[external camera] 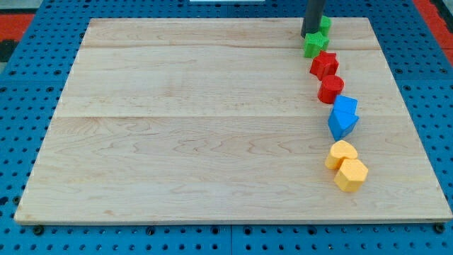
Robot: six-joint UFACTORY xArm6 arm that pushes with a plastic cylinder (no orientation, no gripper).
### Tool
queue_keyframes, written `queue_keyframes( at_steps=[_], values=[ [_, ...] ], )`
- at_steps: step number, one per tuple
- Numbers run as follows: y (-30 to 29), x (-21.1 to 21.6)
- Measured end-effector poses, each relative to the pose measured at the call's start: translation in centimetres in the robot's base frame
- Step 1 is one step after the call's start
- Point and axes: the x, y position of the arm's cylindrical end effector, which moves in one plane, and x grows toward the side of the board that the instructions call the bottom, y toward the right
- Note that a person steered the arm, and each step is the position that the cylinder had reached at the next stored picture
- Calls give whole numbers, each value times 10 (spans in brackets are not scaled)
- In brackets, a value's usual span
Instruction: Point your arm to green star
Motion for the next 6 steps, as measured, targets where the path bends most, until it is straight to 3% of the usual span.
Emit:
queue_keyframes(
  at_steps=[2, 6],
  values=[
    [-75, 0],
    [-30, 27]
  ],
)
